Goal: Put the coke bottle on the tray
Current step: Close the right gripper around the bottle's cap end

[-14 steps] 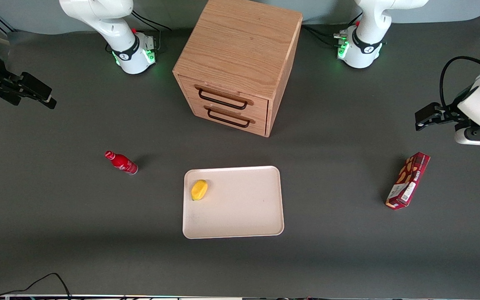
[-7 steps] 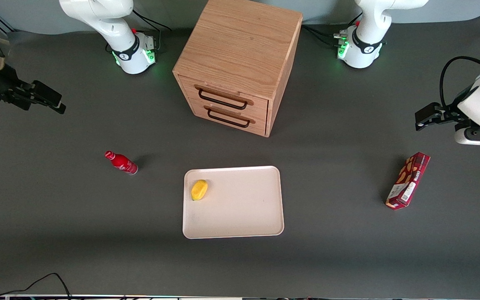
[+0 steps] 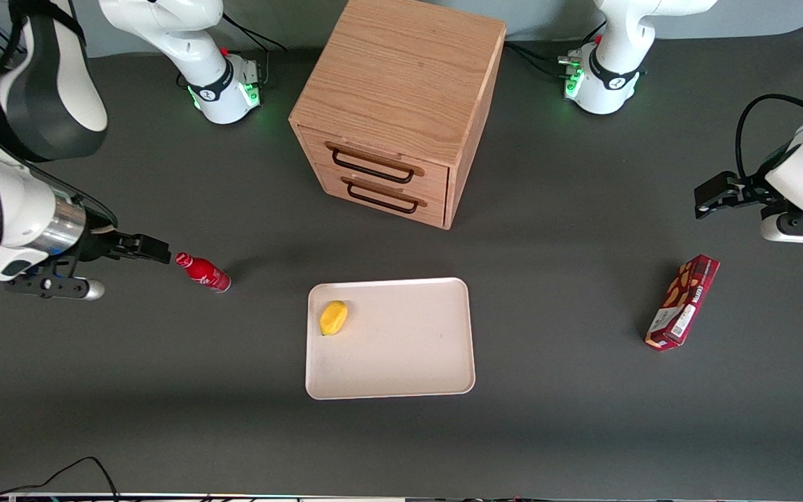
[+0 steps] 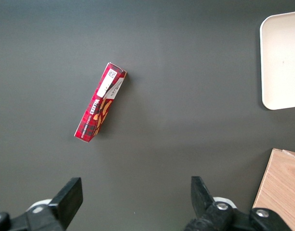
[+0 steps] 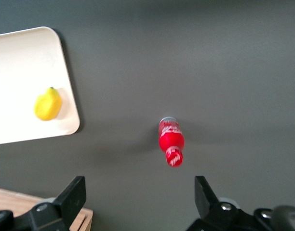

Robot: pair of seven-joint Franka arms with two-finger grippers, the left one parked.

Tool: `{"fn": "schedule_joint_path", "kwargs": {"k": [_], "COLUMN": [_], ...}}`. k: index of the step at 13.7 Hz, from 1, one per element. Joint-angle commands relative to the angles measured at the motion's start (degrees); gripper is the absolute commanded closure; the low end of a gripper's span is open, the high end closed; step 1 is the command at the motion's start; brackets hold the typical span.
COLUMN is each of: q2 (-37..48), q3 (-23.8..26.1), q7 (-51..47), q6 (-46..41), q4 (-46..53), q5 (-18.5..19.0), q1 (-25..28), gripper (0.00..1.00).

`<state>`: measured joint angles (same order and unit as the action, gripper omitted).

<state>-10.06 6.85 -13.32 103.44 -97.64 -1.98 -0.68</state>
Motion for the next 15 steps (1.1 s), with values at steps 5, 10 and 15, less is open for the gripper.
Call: {"fn": "schedule_joint_path", "kwargs": {"k": [5, 10, 15], "q2": [2.59, 1.98, 1.80], "q3": [-0.17, -0.17, -0.17], "q7": [1.72, 1.46, 1.63], "q6": [17.84, 19.43, 19.88], "q4": [-21.44, -23.56, -23.92], "q5": [-0.83, -1.53, -1.53], "q1": [-1.87, -1.96, -1.96], "gripper": [0.00, 0.00, 0.65]}}
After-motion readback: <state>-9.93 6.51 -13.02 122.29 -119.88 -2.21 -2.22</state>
